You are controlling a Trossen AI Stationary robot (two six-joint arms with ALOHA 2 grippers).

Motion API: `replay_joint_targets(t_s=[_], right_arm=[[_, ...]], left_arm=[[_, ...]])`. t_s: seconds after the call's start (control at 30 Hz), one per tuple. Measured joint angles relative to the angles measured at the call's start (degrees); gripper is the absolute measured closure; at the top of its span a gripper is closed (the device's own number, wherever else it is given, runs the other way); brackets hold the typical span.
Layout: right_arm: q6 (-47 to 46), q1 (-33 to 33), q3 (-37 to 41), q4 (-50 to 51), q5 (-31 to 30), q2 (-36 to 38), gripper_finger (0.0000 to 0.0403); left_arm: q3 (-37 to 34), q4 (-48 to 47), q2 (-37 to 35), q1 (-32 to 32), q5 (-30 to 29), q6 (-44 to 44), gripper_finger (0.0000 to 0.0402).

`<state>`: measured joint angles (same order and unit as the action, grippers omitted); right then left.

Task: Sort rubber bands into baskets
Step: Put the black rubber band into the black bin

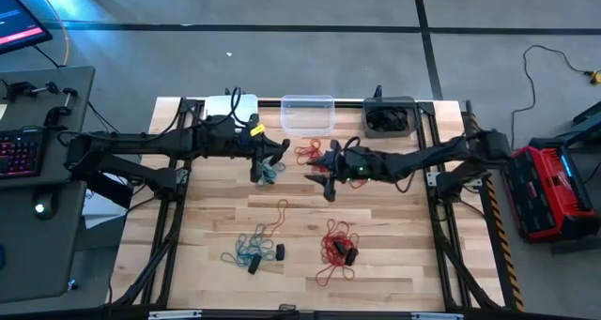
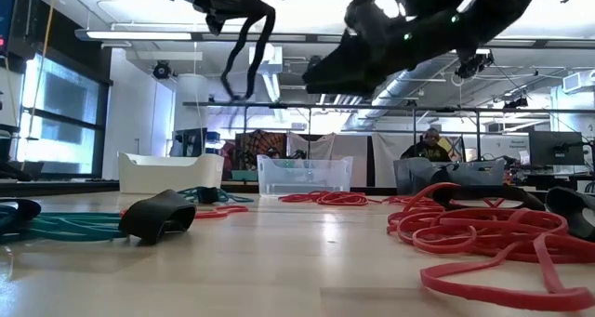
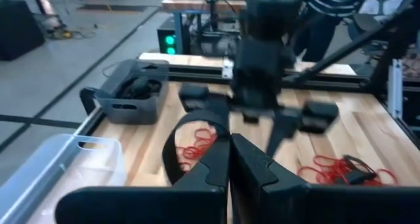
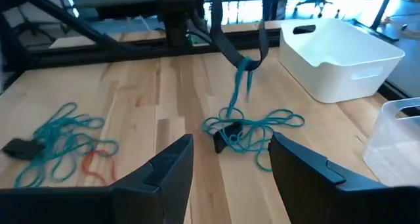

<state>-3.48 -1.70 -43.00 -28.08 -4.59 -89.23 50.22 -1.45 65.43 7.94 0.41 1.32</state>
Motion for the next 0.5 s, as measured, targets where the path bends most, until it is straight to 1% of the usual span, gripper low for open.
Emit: replay_joint_targets(t_s=[0.23, 0.4, 0.5], right_arm=[[-3.9, 0.7, 0.0, -12.5, -0.4, -7.1, 0.0214], [-3.5, 0.7, -3.3, -13.3, -3.4, -11.1, 0.0214], [-2.6, 0.6, -6.1, -13.1, -3.5, -13.8, 0.0214]], left_arm=[[0.0, 3.3, 0.7, 0.0, -2.1, 0.9, 0.0401], [0.0, 4.8, 2.3, -0.1, -2.2, 0.9, 0.0401], [0.0, 6.0, 3.3, -0.1, -2.2, 1.2, 0.0401]])
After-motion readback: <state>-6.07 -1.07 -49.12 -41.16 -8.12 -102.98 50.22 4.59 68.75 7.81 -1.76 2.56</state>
